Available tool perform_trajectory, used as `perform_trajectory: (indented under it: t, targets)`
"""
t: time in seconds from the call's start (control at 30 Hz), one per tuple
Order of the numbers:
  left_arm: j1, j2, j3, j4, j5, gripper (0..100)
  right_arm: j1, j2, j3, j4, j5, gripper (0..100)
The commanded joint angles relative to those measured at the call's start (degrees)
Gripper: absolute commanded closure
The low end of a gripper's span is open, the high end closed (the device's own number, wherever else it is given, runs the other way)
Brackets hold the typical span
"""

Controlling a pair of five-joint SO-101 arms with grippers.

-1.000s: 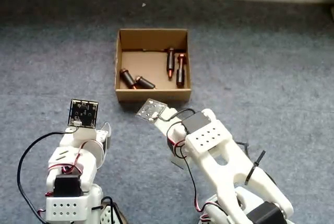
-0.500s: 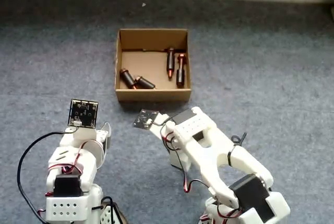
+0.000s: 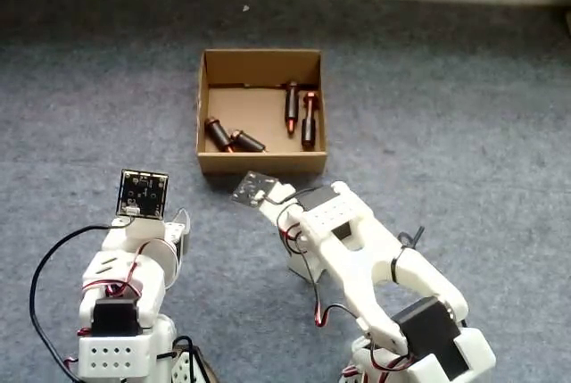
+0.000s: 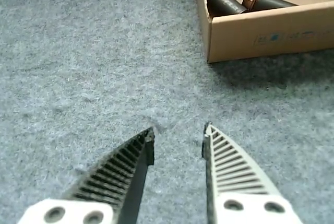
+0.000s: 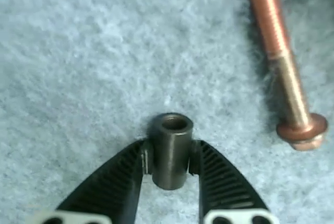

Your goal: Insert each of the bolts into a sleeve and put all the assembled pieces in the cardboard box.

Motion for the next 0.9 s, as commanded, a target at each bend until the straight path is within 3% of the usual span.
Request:
perform_trajectory:
  t: [0.0,0.23,0.37,0.63,0.87]
  targets:
    - [-0.57,-0.57,-0.22,-0.97,-0.44,83,-0.22,-0.04,-1.45,-0.84,-5.1,90.6]
    - [-0.57,-0.57,-0.22,-0.97,-0.53,83,0.04,-0.13,-1.54,-0.84,-6.42,91.8]
    - [-0.57,-0.57,-0.13,-0.97,-0.53,83,0.13,-0.4,-1.98,1.71,-6.95,99.1]
    - [-0.57,-0.57,-0.13,-0.97,-0.53,83,6.73,-6.02,-11.12,10.95,-21.45,99.5]
    - [-0.57,-0.57,-0.13,-0.97,-0.53,82,13.58,-18.51,-9.54,10.77,-29.63,99.5]
